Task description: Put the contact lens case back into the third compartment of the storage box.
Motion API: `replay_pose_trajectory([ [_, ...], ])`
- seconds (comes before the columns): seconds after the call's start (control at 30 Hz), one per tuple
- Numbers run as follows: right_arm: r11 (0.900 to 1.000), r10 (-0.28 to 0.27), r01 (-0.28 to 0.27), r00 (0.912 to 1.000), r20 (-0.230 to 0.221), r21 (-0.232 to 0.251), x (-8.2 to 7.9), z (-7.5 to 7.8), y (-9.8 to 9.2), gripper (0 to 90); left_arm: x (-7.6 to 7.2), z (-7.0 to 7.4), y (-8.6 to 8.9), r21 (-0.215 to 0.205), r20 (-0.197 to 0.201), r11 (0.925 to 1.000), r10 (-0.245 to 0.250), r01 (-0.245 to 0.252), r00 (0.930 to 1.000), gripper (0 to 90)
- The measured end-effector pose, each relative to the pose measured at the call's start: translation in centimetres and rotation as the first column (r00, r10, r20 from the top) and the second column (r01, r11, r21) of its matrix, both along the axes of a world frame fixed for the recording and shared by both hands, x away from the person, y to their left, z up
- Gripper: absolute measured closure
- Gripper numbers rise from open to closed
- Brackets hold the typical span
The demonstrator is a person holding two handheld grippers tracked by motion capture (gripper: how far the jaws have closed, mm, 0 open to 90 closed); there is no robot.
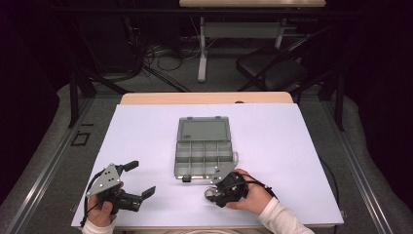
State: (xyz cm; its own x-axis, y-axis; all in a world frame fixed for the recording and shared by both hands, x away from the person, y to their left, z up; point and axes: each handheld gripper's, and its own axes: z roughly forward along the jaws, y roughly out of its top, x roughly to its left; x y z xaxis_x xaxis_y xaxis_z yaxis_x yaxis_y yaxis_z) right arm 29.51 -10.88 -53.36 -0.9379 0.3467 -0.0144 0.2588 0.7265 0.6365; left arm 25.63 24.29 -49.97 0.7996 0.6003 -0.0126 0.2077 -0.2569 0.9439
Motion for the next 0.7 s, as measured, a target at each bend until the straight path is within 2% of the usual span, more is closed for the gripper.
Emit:
replay_pose_trajectory([
  [0.07,1.000,0.003,-0.003,1.0000,0.008,-0.003,0.15,-0.10,-0.04,42.7,0.02,0.00,0.01,0.001,0.002,1.0000,-0.001,0.001,1.0000,0.2],
  [0.13,1.000,-0.005,0.005,0.9999,-0.011,0.003,0.17,-0.13,-0.07,43.8,0.03,0.00,0.01,0.001,0.001,1.0000,-0.002,0.002,1.0000,0.2],
  [0.7,1.000,-0.002,0.002,0.9990,-0.045,-0.014,0.34,-1.04,0.15,44.4,0.11,-0.05,-0.02,0.000,-0.007,1.0000,-0.007,0.007,0.9999,0.2],
])
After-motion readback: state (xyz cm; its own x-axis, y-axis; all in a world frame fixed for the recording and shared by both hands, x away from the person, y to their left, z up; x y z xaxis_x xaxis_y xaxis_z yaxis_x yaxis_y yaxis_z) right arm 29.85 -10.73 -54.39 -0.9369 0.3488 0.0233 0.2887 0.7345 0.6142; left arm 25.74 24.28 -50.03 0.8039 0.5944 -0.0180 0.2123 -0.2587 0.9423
